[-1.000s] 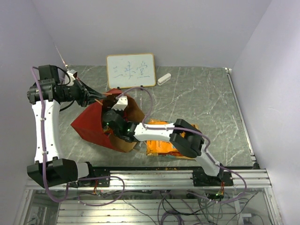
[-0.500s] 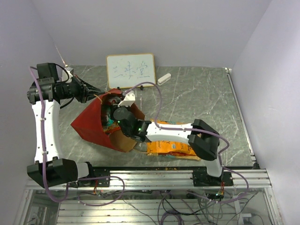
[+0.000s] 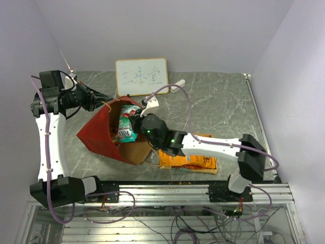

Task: Take the snacks out of the paper bag

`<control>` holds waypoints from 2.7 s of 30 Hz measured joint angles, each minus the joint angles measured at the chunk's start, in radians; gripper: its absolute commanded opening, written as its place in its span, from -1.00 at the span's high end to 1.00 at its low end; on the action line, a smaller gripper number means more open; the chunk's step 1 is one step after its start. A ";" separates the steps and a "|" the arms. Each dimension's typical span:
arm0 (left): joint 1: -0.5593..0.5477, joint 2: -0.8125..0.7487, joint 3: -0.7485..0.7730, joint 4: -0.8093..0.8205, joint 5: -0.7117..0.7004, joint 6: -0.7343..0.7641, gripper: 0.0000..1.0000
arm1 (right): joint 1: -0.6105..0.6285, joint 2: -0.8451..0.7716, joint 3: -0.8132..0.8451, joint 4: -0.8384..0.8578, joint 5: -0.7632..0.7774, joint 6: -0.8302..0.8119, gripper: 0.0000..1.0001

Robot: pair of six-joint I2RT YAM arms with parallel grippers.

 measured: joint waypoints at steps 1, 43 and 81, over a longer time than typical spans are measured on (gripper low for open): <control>0.000 -0.004 -0.003 0.006 -0.002 -0.003 0.86 | -0.002 -0.032 -0.012 -0.021 -0.016 -0.012 1.00; 0.000 0.048 0.050 -0.007 -0.087 0.090 0.86 | -0.335 -0.410 0.034 -1.383 -0.135 -0.094 1.00; 0.000 0.010 0.009 -0.011 -0.089 0.082 0.86 | -0.042 0.124 0.261 -1.505 0.084 0.075 0.71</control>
